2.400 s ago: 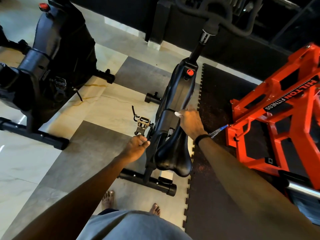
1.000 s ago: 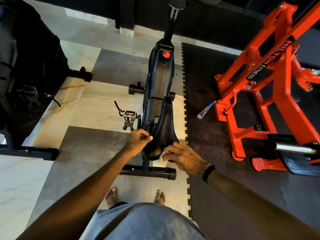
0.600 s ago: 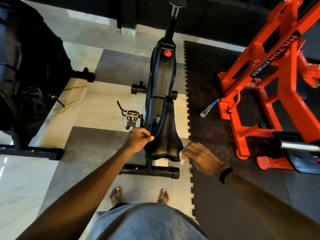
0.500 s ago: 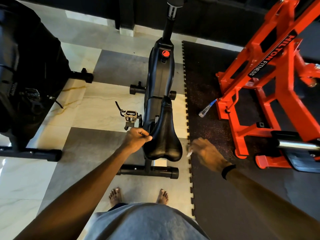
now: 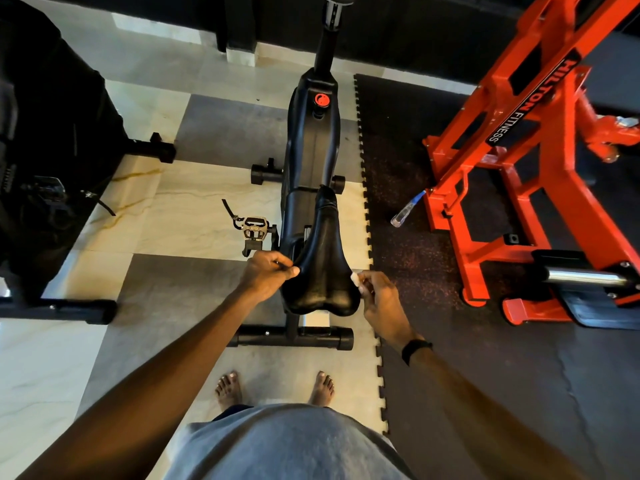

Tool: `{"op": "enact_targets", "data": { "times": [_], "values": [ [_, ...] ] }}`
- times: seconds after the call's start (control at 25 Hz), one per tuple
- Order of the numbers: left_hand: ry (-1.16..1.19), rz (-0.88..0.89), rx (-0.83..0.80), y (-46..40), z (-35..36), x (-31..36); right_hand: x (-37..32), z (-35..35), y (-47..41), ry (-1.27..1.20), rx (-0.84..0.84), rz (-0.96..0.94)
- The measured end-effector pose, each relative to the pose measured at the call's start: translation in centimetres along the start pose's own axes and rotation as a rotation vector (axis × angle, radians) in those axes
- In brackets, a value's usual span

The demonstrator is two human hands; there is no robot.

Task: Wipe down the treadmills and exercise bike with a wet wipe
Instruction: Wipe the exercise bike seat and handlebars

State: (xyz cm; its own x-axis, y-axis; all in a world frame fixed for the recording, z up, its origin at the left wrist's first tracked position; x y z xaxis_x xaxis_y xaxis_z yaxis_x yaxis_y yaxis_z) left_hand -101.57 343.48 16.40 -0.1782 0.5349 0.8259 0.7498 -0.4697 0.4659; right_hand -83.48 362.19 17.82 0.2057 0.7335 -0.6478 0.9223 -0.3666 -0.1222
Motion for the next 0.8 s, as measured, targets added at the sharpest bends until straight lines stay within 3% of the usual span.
{"op": "enact_targets", "data": {
  "times": [0.2, 0.52, 0.8],
  "values": [
    [0.006, 0.023, -0.008, -0.2, 0.0, 0.1, -2.4, 0.8, 2.9, -0.016, 0.138, 0.163],
    [-0.053, 0.03, 0.003, -0.4, -0.1, 0.5, -6.0, 1.4, 1.7, 0.023, 0.147, 0.334],
    [-0.126, 0.167, -0.007, -0.4, -0.7, 0.0, -10.7, 4.9, -0.5, 0.067, -0.023, 0.209]
  ]
}}
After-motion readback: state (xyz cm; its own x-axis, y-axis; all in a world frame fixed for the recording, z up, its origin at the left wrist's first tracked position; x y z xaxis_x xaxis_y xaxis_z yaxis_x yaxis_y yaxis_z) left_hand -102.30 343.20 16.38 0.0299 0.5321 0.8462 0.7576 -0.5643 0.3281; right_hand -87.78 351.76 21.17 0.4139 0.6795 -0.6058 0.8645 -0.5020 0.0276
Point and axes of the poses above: each hand's wrist, its own y-axis away from the middle knuckle, its own z-axis out of the palm, x = y × z, the point moved 4 cm from there along -y, towards the middle knuckle, and after that the axes turned 5 degrees about -z, right-handed, at the moved point
